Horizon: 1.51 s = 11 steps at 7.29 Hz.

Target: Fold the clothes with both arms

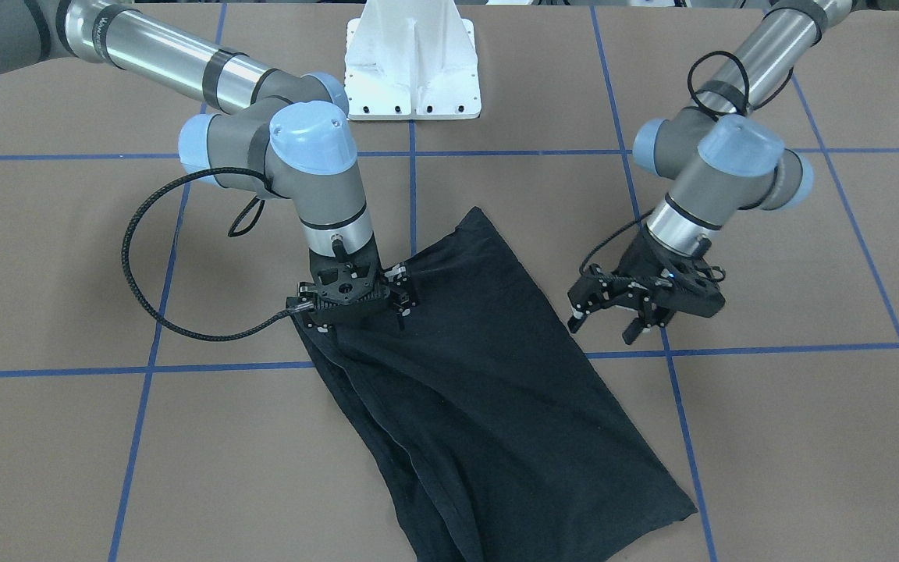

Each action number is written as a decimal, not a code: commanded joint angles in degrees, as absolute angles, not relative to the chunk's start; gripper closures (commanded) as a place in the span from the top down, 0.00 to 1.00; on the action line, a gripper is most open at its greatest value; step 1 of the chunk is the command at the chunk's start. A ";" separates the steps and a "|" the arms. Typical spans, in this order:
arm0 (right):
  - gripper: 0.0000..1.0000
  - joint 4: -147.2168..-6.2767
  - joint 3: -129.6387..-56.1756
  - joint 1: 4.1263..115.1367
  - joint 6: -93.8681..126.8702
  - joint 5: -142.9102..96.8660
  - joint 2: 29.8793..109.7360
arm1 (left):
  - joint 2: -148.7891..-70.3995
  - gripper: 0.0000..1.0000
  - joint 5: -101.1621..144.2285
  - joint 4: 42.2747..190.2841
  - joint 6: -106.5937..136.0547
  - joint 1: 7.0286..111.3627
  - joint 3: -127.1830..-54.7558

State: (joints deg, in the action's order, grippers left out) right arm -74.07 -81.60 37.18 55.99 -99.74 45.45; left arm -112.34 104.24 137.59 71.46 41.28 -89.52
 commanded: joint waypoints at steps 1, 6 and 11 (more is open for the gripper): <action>1.00 -73.83 -81.65 39.98 51.61 -102.65 46.93 | -110.92 1.00 96.71 129.06 82.83 30.37 -98.23; 1.00 -73.30 -81.65 40.69 51.50 -102.66 47.72 | -112.41 0.85 90.97 124.72 94.22 20.83 -98.44; 1.00 -73.21 -81.65 40.78 51.50 -102.48 47.81 | -113.38 0.47 91.05 124.37 94.22 19.16 -98.09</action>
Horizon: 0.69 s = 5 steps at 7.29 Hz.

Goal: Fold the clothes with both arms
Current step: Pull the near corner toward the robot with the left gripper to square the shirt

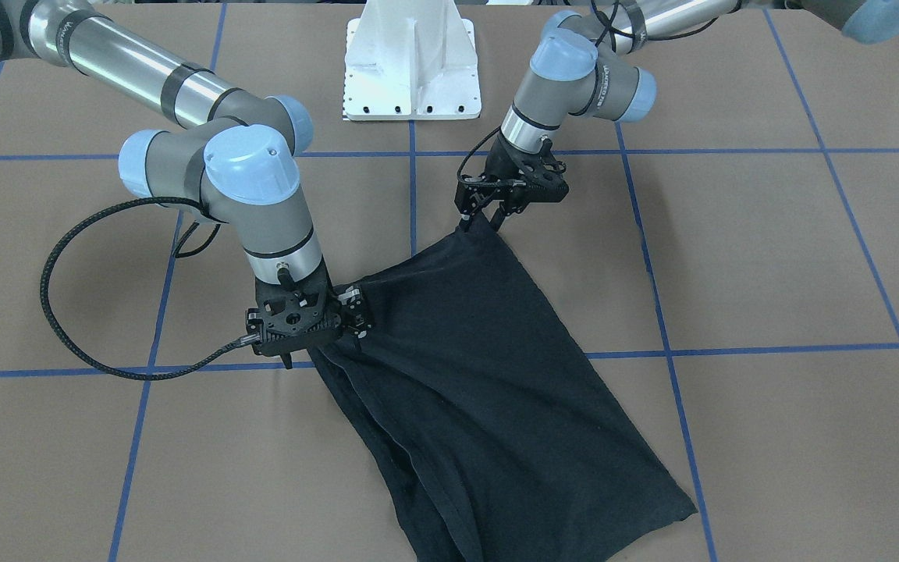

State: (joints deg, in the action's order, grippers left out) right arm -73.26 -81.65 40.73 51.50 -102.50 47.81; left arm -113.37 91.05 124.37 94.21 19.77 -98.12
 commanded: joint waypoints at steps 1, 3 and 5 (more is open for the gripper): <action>1.00 -73.21 -81.65 40.96 51.50 -102.57 47.81 | -113.29 0.25 91.05 124.37 94.22 19.07 -98.43; 1.00 -73.21 -81.65 41.04 51.50 -102.66 47.81 | -113.55 0.00 91.05 121.83 94.22 18.81 -99.83; 1.00 -73.21 -81.65 41.04 51.50 -102.74 47.81 | -113.38 0.00 91.14 117.44 94.13 18.72 -104.04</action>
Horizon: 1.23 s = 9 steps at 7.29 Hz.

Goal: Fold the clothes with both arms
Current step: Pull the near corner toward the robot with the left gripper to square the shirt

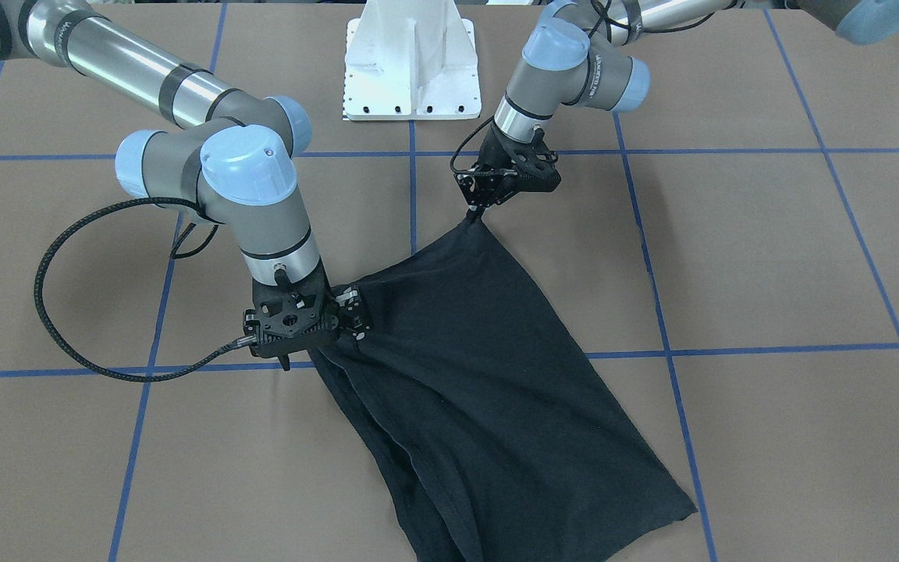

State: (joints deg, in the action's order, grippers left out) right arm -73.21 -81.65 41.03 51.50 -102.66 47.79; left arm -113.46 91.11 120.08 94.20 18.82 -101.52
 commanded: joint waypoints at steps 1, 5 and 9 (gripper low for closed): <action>1.00 -73.21 -81.65 41.04 51.50 -102.83 47.81 | -113.20 0.00 91.32 116.29 93.43 18.63 -105.63; 1.00 -73.21 -81.65 41.13 51.50 -102.92 47.81 | -109.53 0.00 91.23 116.19 93.34 11.53 -112.64; 1.00 -73.21 -81.74 41.13 51.50 -102.92 47.81 | -95.32 0.00 91.06 116.54 88.01 7.65 -123.56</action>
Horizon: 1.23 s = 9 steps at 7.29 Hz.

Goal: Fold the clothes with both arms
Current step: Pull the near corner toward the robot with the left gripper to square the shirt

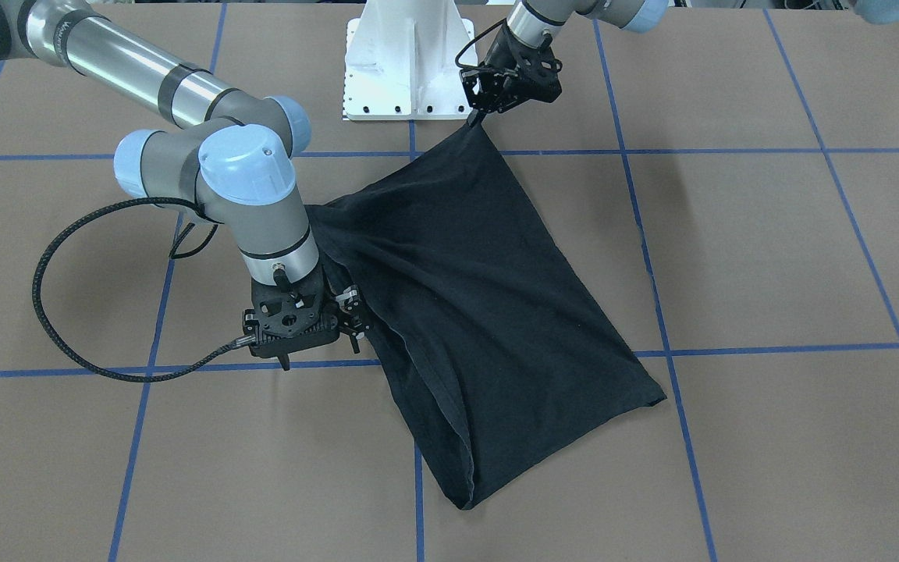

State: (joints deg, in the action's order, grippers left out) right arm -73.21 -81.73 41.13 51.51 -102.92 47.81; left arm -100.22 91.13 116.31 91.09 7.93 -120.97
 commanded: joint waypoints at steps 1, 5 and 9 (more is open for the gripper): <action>1.00 -73.21 -81.83 41.05 51.50 -102.92 47.73 | -92.23 0.00 91.14 116.72 85.72 8.17 -124.27; 1.00 -73.21 -82.26 41.04 51.50 -102.83 47.90 | -85.88 0.00 91.84 116.89 78.85 9.84 -125.24; 1.00 -73.21 -82.61 40.52 52.46 -102.74 47.55 | -88.93 1.00 91.84 116.81 79.37 9.75 -127.42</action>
State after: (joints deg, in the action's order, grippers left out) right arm -73.21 -82.35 40.82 51.91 -102.75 47.71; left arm -87.22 91.80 116.88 79.25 9.75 -125.88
